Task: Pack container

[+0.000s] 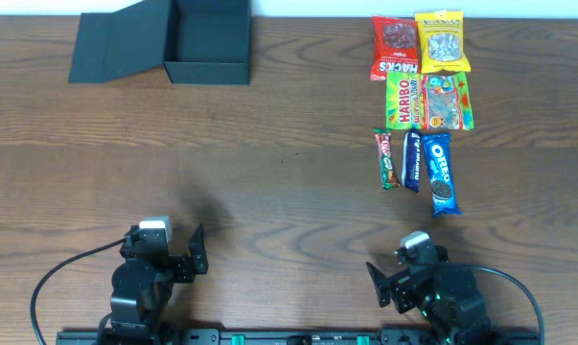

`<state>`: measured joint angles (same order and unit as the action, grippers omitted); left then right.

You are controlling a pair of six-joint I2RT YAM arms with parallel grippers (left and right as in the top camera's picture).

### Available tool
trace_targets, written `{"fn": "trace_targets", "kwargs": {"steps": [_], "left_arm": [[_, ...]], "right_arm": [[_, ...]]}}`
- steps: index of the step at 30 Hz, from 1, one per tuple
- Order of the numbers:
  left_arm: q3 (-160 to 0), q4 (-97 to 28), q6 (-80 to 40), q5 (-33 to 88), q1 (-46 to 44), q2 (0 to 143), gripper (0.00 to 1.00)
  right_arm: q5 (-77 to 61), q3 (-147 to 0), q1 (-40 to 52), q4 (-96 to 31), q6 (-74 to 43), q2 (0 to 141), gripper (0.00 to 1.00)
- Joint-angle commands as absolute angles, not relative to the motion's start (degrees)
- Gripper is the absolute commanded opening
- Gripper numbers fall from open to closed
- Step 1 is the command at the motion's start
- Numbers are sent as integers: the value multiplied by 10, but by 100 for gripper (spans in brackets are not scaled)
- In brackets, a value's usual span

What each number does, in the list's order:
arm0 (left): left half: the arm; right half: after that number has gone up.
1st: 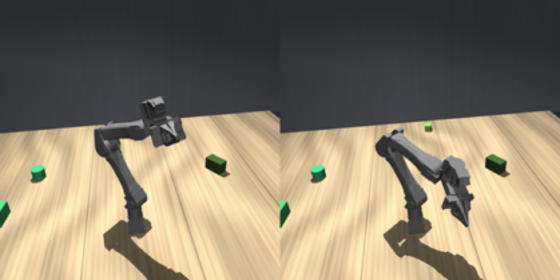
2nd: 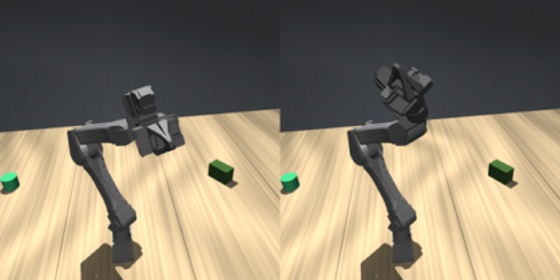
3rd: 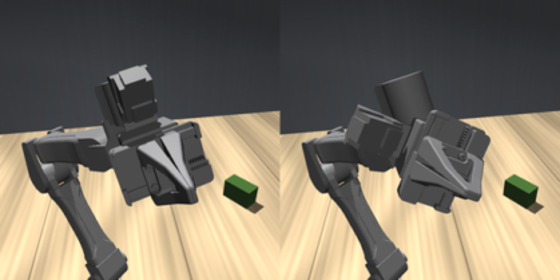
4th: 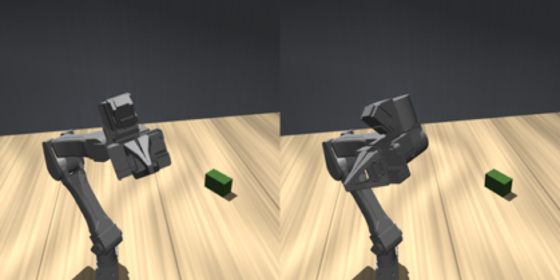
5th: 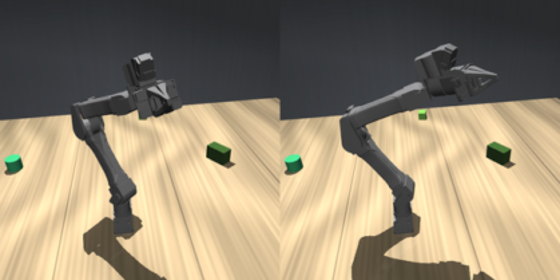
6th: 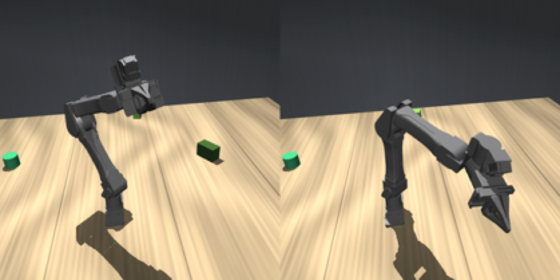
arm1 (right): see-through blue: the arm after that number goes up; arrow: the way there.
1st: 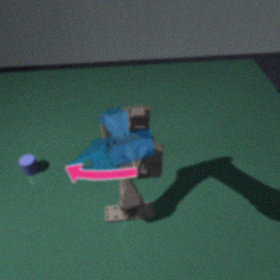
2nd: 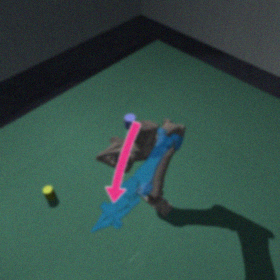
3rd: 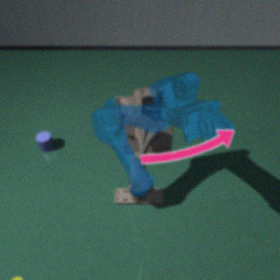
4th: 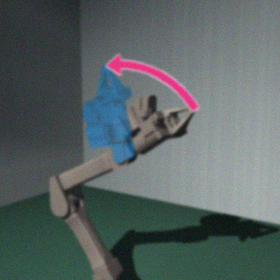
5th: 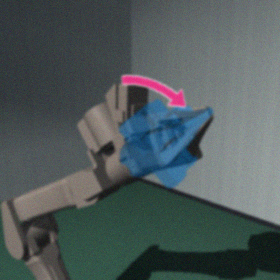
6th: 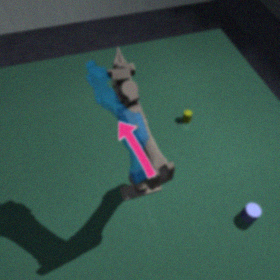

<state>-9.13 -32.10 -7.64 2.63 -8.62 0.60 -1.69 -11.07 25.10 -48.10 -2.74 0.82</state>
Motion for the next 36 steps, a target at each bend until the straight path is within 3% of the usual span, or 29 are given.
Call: {"fn": "trace_targets", "kwargs": {"steps": [1,8,11,16,24,33,36], "left_arm": [[-85,-318,-73,25,-83,2,95],[-81,-287,-101,43,-83,2,95],[-57,-145,-151,45,-83,4,95],[-51,21,-127,4,-83,75,95],[-223,77,3,-6,-83,423,95],[-641,14,69,-4,-81,888,95],[-745,-15,69,-3,-74,984,95]], "right_arm": [[-19,-107,257,-480,-27,3,99],[-19,-107,257,-480,-27,3,99],[-19,-107,257,-480,-27,3,99],[-19,-107,257,-480,-27,3,99],[-19,-107,257,-480,-27,3,99],[-19,-107,257,-480,-27,3,99],[-19,-107,257,-480,-27,3,99]]}}
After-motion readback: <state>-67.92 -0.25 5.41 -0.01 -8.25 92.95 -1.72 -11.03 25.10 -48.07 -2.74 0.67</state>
